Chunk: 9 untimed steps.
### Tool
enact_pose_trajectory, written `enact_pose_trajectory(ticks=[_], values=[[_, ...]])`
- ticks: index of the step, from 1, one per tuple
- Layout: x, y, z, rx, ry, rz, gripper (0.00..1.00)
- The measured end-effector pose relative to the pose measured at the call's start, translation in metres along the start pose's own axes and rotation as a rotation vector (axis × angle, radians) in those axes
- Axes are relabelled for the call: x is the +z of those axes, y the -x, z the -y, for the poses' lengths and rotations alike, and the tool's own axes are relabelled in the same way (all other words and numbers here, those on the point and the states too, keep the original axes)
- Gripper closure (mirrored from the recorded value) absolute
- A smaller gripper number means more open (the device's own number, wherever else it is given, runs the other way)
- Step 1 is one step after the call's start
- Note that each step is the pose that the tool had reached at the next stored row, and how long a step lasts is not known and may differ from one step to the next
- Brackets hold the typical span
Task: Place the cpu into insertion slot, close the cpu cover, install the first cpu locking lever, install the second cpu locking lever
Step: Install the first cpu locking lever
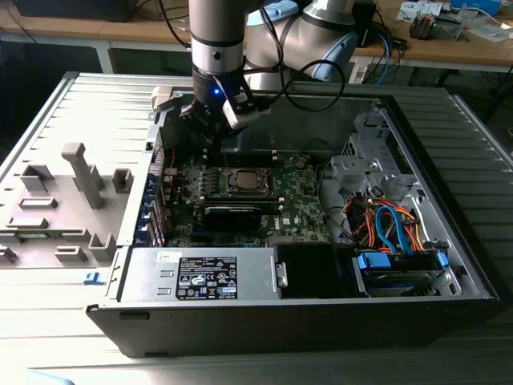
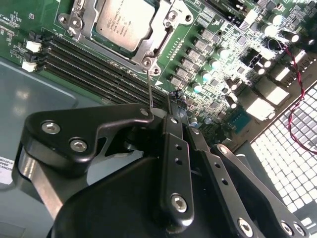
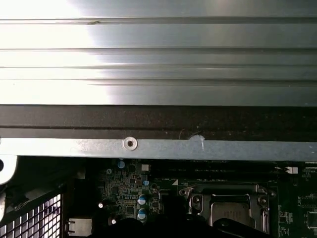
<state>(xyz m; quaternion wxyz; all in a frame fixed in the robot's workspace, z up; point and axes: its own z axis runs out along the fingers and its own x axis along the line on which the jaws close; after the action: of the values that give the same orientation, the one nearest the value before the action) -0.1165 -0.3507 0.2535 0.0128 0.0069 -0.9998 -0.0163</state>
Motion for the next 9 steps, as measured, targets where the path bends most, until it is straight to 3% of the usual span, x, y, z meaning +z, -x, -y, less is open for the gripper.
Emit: enact_pose_trajectory(ticks=[9], values=[[0.0010,0.0029,0.0001,0.000,0.0001,0.0001,0.89]])
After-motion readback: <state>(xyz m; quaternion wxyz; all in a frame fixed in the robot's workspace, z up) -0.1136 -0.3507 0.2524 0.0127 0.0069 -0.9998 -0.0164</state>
